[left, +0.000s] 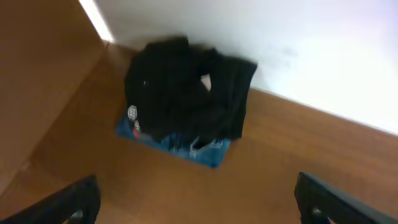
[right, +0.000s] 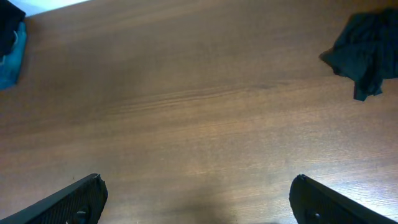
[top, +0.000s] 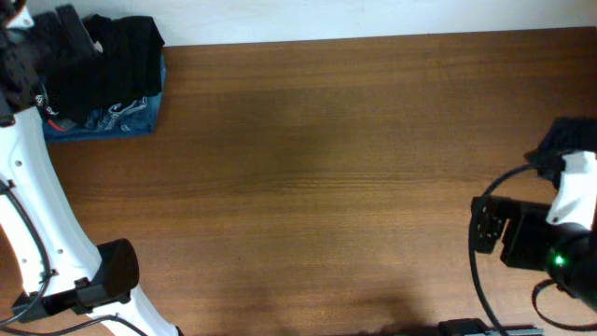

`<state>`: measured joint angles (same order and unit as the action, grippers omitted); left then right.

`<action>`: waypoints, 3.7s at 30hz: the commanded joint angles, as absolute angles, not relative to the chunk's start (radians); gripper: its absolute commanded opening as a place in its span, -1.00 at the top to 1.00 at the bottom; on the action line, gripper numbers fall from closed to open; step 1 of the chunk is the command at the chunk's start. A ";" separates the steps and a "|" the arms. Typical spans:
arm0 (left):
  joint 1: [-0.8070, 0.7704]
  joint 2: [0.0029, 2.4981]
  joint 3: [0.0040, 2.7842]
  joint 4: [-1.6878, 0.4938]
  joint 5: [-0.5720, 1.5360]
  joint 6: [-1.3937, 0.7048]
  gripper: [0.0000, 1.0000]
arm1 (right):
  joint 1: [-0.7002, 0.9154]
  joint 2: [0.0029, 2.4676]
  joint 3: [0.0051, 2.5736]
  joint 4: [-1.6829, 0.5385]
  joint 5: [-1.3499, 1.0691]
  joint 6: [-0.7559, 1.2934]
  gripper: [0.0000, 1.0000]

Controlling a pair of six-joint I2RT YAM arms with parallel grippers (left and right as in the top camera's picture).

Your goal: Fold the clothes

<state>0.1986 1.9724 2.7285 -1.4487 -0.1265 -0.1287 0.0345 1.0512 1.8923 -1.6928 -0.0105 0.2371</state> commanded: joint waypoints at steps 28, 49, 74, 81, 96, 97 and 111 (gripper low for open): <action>0.200 1.949 2.731 -1.505 -0.120 -0.126 -0.98 | 0.039 1.040 1.888 -1.699 -0.033 0.248 -0.97; 0.200 1.949 2.731 -1.505 -0.119 -0.126 -0.98 | 0.037 0.754 1.445 -1.362 0.038 0.241 -0.97; 0.200 1.949 2.731 -1.505 -0.119 -0.126 -0.98 | -0.025 0.003 0.188 -0.245 0.033 0.218 -0.97; 0.201 1.949 2.731 -1.505 -0.120 -0.126 -0.98 | -0.025 0.003 0.187 -0.234 0.027 0.218 -0.97; 0.201 1.949 2.731 -1.505 -0.119 -0.126 -0.99 | 0.033 0.003 0.053 -0.010 0.012 0.218 -0.97; 0.201 1.949 2.731 -1.505 -0.119 -0.126 -0.98 | 0.034 0.003 0.046 -0.007 0.012 0.218 -0.97; 0.201 1.949 2.731 -1.505 -0.120 -0.126 -0.98 | 0.033 0.003 0.006 -0.041 0.023 0.215 -0.97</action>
